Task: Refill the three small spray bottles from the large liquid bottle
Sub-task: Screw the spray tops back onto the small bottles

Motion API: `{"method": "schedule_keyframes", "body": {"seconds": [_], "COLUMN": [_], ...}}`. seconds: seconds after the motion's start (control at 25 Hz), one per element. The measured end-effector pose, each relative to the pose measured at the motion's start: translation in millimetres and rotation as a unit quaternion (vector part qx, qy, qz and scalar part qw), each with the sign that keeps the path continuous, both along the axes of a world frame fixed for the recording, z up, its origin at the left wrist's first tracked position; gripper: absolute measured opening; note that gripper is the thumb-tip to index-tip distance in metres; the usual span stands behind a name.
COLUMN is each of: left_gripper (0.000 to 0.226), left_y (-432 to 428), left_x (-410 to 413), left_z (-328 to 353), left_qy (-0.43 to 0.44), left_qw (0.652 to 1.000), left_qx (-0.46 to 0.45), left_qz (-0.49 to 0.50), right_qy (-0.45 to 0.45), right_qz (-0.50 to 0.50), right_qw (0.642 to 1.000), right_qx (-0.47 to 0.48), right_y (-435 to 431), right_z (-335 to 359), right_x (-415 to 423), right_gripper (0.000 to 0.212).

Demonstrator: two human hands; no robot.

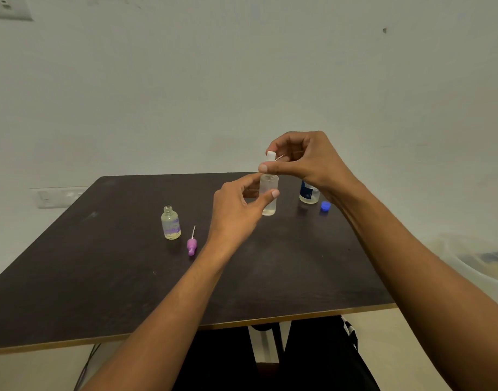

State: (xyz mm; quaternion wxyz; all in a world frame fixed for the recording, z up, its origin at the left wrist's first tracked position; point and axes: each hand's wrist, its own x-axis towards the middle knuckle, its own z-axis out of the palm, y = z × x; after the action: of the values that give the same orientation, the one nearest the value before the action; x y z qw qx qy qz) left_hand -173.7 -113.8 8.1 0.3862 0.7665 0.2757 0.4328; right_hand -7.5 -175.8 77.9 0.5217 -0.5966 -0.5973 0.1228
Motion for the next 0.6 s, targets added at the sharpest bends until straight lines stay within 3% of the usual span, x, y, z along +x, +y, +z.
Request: {"method": "schedule_keyframes", "body": {"seconds": [0.16,0.36,0.6], "left_gripper": [0.046,0.044,0.045], "left_y": [1.1,4.6,3.3], "left_x": [0.6,-0.7,-1.3], "left_z": [-1.7,-2.3,-2.7], "left_qy": [0.007,0.003,-0.004], "left_qw": [1.000,1.000,1.000], "left_qx": [-0.006,0.001,0.003], "left_qz": [-0.004,-0.010,-0.008], "right_qy": [-0.002,0.016,-0.051], "right_qz": [0.008,0.159,0.080], "right_qw": [1.000,0.983,0.995], "right_qx": [-0.002,-0.087,-0.042], "right_y": [1.3,-8.1,-8.1], "right_z": [-4.8,4.3,6.7], "right_x": [-2.6,6.9,3.4], "right_gripper": [0.036,0.042,0.037]}}
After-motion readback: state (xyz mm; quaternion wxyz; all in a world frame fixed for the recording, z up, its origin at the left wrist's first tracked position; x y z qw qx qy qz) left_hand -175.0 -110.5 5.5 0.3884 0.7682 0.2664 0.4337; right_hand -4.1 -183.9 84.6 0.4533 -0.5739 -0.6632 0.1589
